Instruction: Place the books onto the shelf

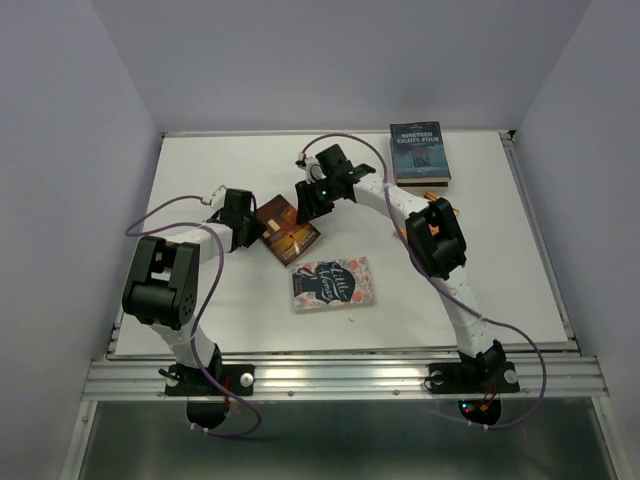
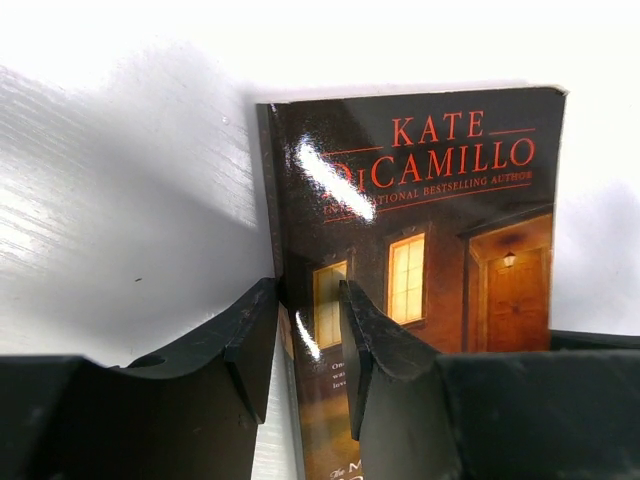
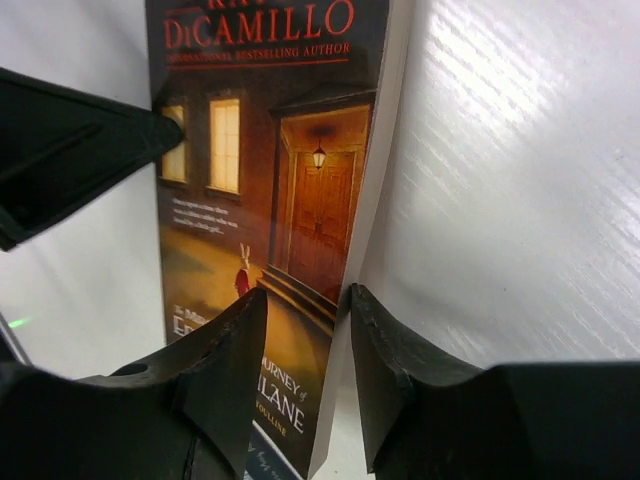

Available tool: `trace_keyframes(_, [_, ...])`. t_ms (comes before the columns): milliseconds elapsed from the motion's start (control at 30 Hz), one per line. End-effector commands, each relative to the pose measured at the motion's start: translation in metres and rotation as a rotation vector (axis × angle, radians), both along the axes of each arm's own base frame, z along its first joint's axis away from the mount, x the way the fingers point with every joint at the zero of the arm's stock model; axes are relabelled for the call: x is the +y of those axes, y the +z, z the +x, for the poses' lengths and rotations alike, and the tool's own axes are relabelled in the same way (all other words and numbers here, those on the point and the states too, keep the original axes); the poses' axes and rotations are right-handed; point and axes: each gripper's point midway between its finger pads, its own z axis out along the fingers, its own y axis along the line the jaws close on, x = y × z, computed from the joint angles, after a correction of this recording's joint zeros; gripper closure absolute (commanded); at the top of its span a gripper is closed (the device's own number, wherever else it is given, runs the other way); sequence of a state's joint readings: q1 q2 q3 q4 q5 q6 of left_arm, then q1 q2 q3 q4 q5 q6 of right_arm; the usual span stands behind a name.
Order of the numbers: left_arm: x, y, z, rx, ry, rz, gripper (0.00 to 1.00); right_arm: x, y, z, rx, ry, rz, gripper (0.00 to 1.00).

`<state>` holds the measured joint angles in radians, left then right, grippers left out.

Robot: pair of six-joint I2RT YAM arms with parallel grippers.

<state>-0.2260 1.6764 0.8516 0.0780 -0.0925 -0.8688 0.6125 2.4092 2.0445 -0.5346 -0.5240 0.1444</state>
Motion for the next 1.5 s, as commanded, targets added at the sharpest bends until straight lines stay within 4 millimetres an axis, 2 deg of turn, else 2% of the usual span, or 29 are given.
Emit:
trace_keyframes(0, [-0.010,-0.001,-0.002,0.009,-0.034,-0.022,0.60,0.034,0.061,-0.003,-0.007,0.020,0.172,0.57])
trace_keyframes(133, [-0.012,-0.002,-0.006,0.015,-0.042,-0.027,0.60,0.037,0.074,-0.002,-0.004,-0.002,0.210,0.62])
trace_keyframes(200, [-0.012,-0.002,-0.006,0.014,-0.044,-0.028,0.60,0.037,0.072,-0.004,0.003,0.004,0.212,0.63])
trace_keyframes(400, [-0.013,-0.001,-0.006,0.017,-0.051,-0.025,0.60,0.036,0.045,-0.016,0.100,0.004,0.194,0.69])
trace_keyframes(533, [-0.010,0.002,-0.006,0.015,-0.048,-0.012,0.60,0.021,0.033,-0.007,0.095,-0.048,0.152,0.79])
trace_keyframes(567, [-0.009,0.003,-0.006,0.016,-0.048,-0.002,0.60,0.021,0.032,-0.008,0.099,-0.051,0.150,0.86])
trace_keyframes(600, [-0.008,0.007,-0.004,0.008,-0.046,0.001,0.60,0.016,0.032,-0.005,0.101,-0.056,0.149,0.90])
trace_keyframes(633, [-0.007,0.010,-0.003,0.000,-0.042,0.009,0.59,0.012,0.032,-0.002,0.103,-0.070,0.147,0.99])
trace_keyframes(700, [-0.006,0.025,0.003,-0.031,-0.042,0.014,0.57,0.009,0.035,0.000,0.078,-0.072,0.139,0.99])
trace_keyframes(733, [-0.005,0.030,0.005,-0.040,-0.041,0.020,0.51,0.004,0.037,0.008,0.055,-0.090,0.133,0.99])
trace_keyframes(767, [-0.005,0.046,0.011,-0.079,-0.041,0.021,0.47,0.000,0.042,0.012,0.044,-0.096,0.140,0.99])
trace_keyframes(833, [-0.004,0.067,0.020,-0.133,-0.037,0.030,0.41,-0.003,0.057,0.018,0.021,-0.107,0.166,0.99])
trace_keyframes(933, [0.000,0.114,0.028,-0.224,-0.035,0.044,0.29,-0.010,0.087,0.032,-0.030,-0.123,0.238,0.99])
trace_keyframes(967, [0.002,0.141,0.031,-0.287,-0.026,0.046,0.22,-0.017,0.108,0.039,-0.054,-0.132,0.295,0.99])
trace_keyframes(1000, [0.004,0.155,0.031,-0.316,-0.021,0.051,0.19,-0.021,0.120,0.042,-0.066,-0.140,0.323,0.99])
trace_keyframes(1033, [0.007,0.167,0.031,-0.345,-0.012,0.061,0.14,-0.025,0.142,0.044,-0.090,-0.152,0.374,0.99])
trace_keyframes(1067, [0.010,0.192,0.030,-0.402,-0.003,0.057,0.11,-0.035,0.155,0.048,-0.099,-0.157,0.410,0.99])
trace_keyframes(1167, [0.018,0.221,0.024,-0.477,0.026,0.063,0.08,-0.050,0.186,0.051,-0.135,-0.188,0.506,0.99])
trace_keyframes(1200, [0.020,0.235,0.020,-0.515,0.037,0.060,0.08,-0.063,0.211,0.051,-0.168,-0.193,0.546,0.99])
trace_keyframes(1267, [0.026,0.249,0.015,-0.557,0.055,0.064,0.07,-0.076,0.231,0.051,-0.188,-0.206,0.607,0.99])
trace_keyframes(1300, [0.027,0.251,0.014,-0.564,0.061,0.062,0.07,-0.083,0.249,0.048,-0.214,-0.208,0.634,0.99])
trace_keyframes(1367, [0.028,0.255,0.011,-0.580,0.066,0.060,0.07,-0.104,0.265,0.054,-0.243,-0.234,0.664,0.99])
trace_keyframes(1433, [0.027,0.251,0.010,-0.574,0.059,0.057,0.07,-0.120,0.281,0.057,-0.283,-0.261,0.671,0.99])
trace_keyframes(1467, [0.026,0.250,0.011,-0.574,0.056,0.055,0.07,-0.137,0.285,0.064,-0.305,-0.292,0.666,0.99])
